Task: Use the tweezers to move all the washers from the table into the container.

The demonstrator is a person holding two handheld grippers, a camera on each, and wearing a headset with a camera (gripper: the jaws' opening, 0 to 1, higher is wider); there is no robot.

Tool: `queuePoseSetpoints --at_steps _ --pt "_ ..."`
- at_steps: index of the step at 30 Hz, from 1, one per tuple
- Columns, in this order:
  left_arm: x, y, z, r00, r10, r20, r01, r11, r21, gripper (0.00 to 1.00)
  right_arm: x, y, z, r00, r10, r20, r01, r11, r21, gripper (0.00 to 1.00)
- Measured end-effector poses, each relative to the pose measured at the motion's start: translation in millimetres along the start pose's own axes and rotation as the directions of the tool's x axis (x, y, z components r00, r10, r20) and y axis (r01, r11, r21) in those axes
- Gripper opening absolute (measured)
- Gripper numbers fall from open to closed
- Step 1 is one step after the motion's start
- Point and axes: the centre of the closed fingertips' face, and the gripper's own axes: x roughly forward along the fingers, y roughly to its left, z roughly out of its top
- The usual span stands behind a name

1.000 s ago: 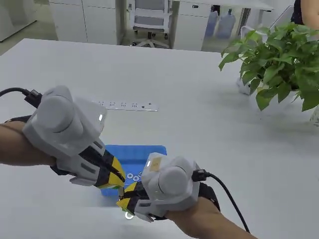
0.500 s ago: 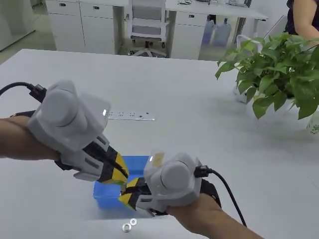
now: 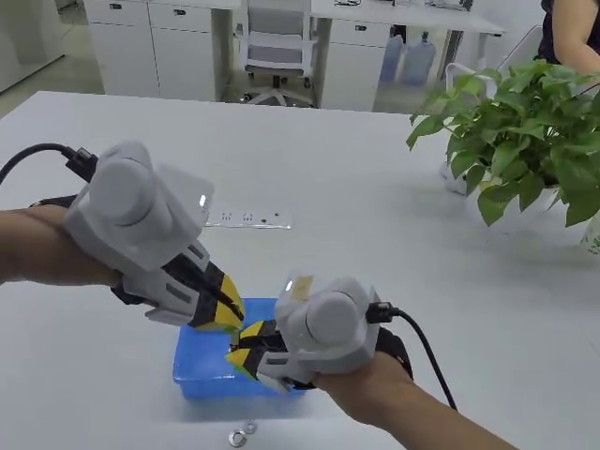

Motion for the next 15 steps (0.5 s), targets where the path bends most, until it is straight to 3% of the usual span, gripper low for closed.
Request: queuePoseSetpoints --at_steps 15 --pt "15.1 17.7 -20.0 1.0000 0.003 0.003 -0.003 1.000 -0.020 0.07 20.4 -14.9 -15.7 0.9998 0.007 -0.017 -0.007 1.000 0.026 0.09"
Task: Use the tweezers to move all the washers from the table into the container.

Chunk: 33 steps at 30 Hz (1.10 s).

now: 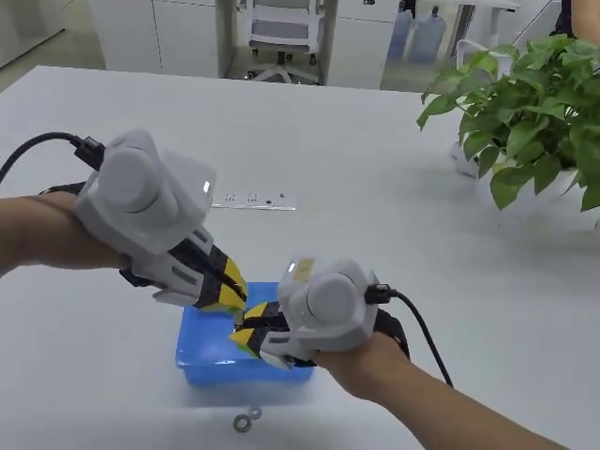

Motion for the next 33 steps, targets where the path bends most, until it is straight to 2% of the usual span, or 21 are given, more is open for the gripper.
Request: queuePoseSetpoints --at_steps 16,33 --pt "15.7 11.3 -17.8 0.9999 -0.013 0.003 0.014 0.999 -0.033 0.07 16.6 -8.7 -17.5 0.9992 0.018 -0.035 -0.017 1.000 0.020 0.10" --pt "20.8 16.1 -19.4 0.9997 -0.024 0.010 0.025 0.998 -0.051 0.07 19.8 -11.4 -22.2 0.9985 0.036 -0.040 -0.033 0.997 0.065 0.10"
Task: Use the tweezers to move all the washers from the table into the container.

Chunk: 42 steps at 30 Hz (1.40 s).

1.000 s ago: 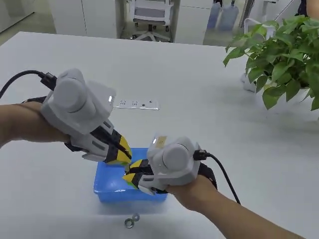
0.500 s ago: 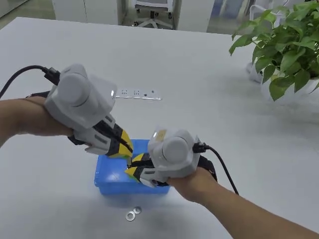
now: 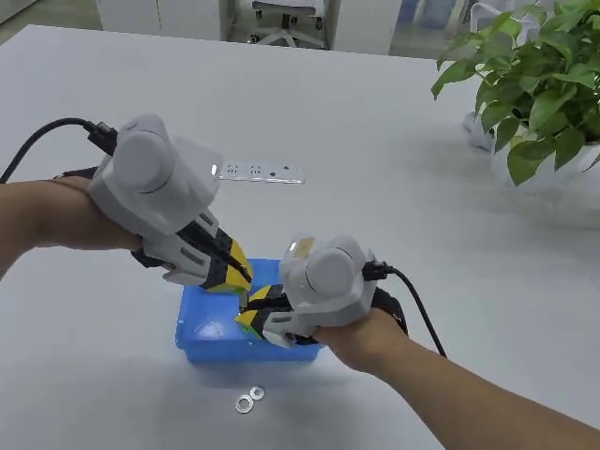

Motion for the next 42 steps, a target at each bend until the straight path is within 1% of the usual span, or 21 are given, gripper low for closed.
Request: queuePoseSetpoints --at_steps 8,19,25,32,37,39,42 --pt "-1.3 0.0 1.1 1.0000 -0.001 0.000 0.001 1.000 0.000 0.07 -0.9 1.5 2.6 1.0000 0.003 0.000 -0.003 1.000 -0.001 0.11" --pt "-10.3 -2.9 8.1 1.0000 0.004 0.006 -0.004 1.000 0.013 0.07 -9.0 5.4 11.9 0.9998 -0.005 0.017 0.005 1.000 -0.017 0.11" --pt "-15.9 -6.4 15.4 0.9999 0.008 0.006 -0.008 1.000 0.026 0.07 -15.3 7.9 18.2 0.9995 -0.008 0.031 0.009 1.000 -0.028 0.12" --pt "-22.5 -10.7 23.3 1.0000 0.010 0.002 -0.010 0.999 0.044 0.07 -24.5 11.5 29.3 0.9979 -0.013 0.063 0.016 0.998 -0.056 0.12" --pt "-25.9 -14.6 29.7 0.9999 0.010 0.008 -0.011 0.999 0.052 0.07 -30.3 16.7 34.7 0.9970 -0.002 0.077 0.007 0.998 -0.069 0.12" --pt "-26.5 -16.5 31.6 0.9999 0.012 0.007 -0.012 0.998 0.056 0.07 -32.1 17.2 35.5 0.9970 -0.007 0.077 0.014 0.997 -0.081 0.12" --pt "-27.6 -19.7 35.0 0.9999 0.010 0.011 -0.011 0.998 0.061 0.07 -35.0 20.4 38.2 0.9963 0.002 0.086 0.005 0.997 -0.083 0.12"
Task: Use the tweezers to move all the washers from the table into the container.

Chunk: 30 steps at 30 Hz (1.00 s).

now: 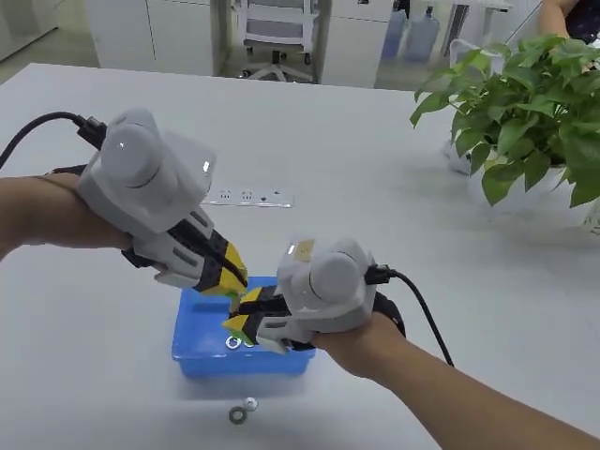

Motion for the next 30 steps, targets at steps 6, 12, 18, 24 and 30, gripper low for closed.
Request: queuePoseSetpoints --at_steps 6,12,18,24,30 --pt "-3.7 -4.4 6.2 0.9999 0.004 0.009 -0.004 1.000 0.009 0.07 -4.8 4.3 5.5 0.9999 0.005 0.013 -0.005 1.000 -0.008 0.12" --pt "-7.6 -9.7 7.7 1.0000 0.004 0.006 -0.005 1.000 0.016 0.07 -9.6 9.9 5.9 0.9999 0.011 0.005 -0.011 1.000 -0.025 0.11" --pt "-7.6 -17.6 7.3 0.9999 -0.006 -0.008 0.006 1.000 0.026 0.07 -14.6 15.9 1.4 0.9997 0.017 -0.018 -0.018 0.999 -0.048 0.10" --pt "-4.7 -27.6 6.6 0.9997 -0.022 -0.013 0.022 0.999 0.033 0.07 -17.4 23.6 -4.2 0.9991 0.023 -0.034 -0.025 0.998 -0.058 0.10" --pt "0.7 -37.9 4.5 0.9992 -0.036 -0.017 0.037 0.999 0.039 0.07 -17.5 32.3 -10.7 0.9987 0.031 -0.040 -0.033 0.998 -0.052 0.10"
